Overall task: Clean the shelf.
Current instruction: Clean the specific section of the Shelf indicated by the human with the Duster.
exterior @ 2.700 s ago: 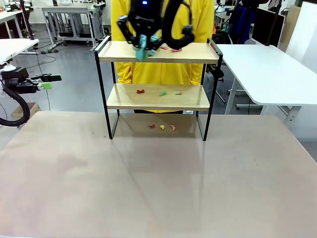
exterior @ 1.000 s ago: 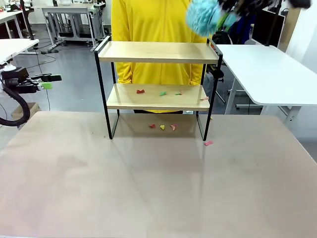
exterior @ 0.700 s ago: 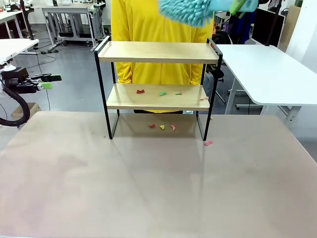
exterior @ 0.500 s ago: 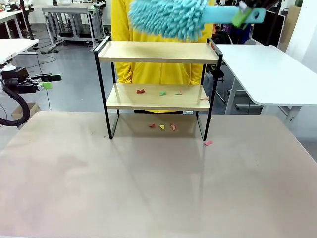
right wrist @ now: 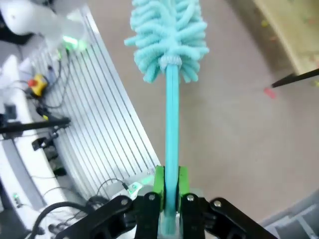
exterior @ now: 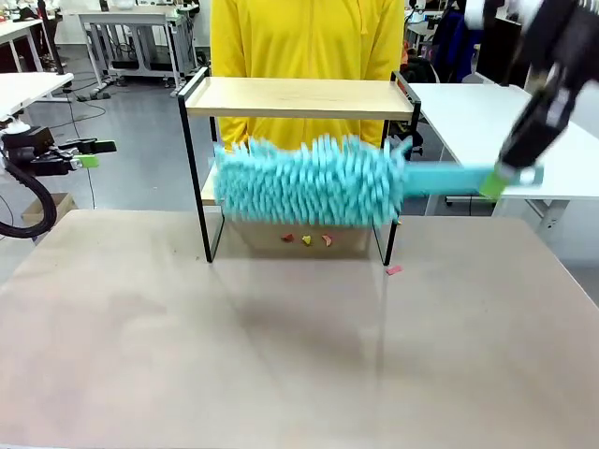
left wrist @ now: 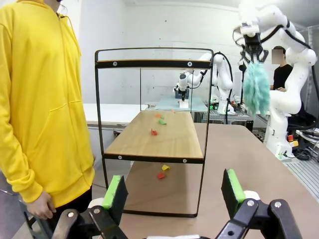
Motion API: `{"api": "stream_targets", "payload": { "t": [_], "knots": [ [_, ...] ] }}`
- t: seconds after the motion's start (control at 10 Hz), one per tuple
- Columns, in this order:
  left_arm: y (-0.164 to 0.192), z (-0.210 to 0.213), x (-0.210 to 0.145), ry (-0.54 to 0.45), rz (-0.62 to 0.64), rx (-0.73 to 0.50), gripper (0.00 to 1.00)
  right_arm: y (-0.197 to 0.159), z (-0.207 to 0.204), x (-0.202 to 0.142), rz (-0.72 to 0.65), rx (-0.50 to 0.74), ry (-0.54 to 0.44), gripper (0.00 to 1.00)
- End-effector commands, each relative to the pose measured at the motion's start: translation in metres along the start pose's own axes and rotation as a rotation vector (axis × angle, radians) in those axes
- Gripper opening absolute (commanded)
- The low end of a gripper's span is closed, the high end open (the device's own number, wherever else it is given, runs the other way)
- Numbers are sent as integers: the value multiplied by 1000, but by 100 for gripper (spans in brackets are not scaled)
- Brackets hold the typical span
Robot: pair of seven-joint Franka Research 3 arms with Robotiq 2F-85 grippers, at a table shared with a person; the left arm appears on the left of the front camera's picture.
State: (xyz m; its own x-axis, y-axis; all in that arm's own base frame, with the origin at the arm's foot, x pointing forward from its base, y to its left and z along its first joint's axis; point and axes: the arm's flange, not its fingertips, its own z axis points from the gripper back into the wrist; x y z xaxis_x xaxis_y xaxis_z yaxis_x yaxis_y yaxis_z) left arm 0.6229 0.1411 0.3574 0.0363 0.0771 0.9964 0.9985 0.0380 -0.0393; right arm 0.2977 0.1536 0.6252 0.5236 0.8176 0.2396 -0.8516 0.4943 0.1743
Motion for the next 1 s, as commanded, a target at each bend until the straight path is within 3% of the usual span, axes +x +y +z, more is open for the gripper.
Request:
{"api": "stream_targets", "payload": {
  "t": [0.0, 0.3, 0.9],
  "knots": [
    [-2, 0, 3, -1, -3, -3, 100, -10, -58, -16, 19, 2, 19, 14],
    [-2, 0, 3, -1, -3, -3, 100, -25, -106, -43, 88, 52, 88, 14],
    [-2, 0, 3, -1, -3, -3, 100, -18, -115, -37, 27, 64, 104, 14]
  ]
}}
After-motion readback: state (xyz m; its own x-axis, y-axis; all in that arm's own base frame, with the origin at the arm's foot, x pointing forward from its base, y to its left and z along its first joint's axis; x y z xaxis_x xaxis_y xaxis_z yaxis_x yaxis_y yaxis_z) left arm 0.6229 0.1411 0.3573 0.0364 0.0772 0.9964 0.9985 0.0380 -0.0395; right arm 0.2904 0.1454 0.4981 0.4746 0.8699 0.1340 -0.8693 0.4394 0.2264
